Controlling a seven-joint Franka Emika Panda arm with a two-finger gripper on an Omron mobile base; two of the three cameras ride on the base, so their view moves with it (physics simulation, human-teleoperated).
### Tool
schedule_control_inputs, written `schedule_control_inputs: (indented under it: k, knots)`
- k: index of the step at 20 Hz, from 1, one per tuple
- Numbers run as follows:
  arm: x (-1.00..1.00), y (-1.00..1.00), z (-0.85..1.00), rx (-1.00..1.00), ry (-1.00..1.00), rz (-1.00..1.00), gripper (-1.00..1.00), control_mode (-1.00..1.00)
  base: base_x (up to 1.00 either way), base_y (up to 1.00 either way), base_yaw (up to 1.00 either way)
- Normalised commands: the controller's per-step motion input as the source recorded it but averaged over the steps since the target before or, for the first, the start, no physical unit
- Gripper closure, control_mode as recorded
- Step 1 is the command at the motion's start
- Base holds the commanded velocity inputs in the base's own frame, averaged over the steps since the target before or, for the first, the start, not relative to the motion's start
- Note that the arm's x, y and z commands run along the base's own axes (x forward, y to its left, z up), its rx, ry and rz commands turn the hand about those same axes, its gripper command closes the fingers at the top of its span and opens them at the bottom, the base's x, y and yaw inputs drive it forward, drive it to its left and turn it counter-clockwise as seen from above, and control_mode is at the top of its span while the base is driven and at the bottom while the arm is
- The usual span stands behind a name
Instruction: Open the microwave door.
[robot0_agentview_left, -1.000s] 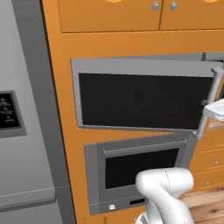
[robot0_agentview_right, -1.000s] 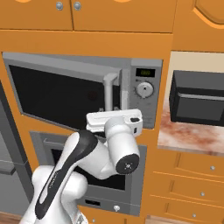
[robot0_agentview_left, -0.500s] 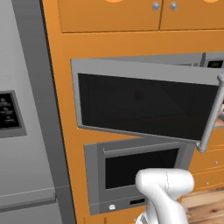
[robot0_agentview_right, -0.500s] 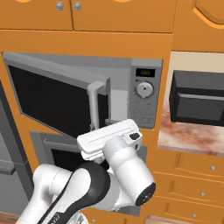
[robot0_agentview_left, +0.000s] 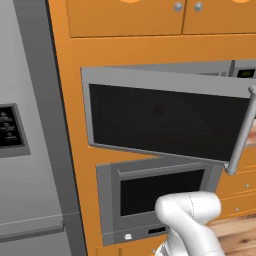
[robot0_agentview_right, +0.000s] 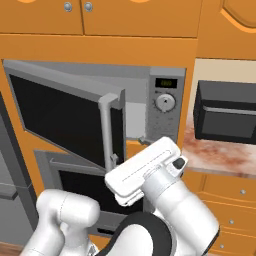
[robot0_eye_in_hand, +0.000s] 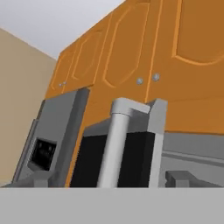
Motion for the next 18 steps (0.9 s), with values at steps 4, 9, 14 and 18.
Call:
schedule_control_inputs:
  k: [4,9,14,18]
  knots:
    - [0.70,0.00,-0.30,-0.41,-0.28,0.00,-1.00,-1.00,0.00,0.00,0.00]
    - [0.70,-0.03,-0.28,-0.35,-0.30,0.00,-1.00,-1.00,0.00,0.00,0.00]
    - [0.86,-0.10,-0.34,-0.24,-0.20,-0.01,-1.00,-1.00,0.00,0.00,0.00]
    - [0.76,0.00,-0.36,-0.17,-0.15,-0.04,-1.00,-1.00,0.00,0.00,0.00]
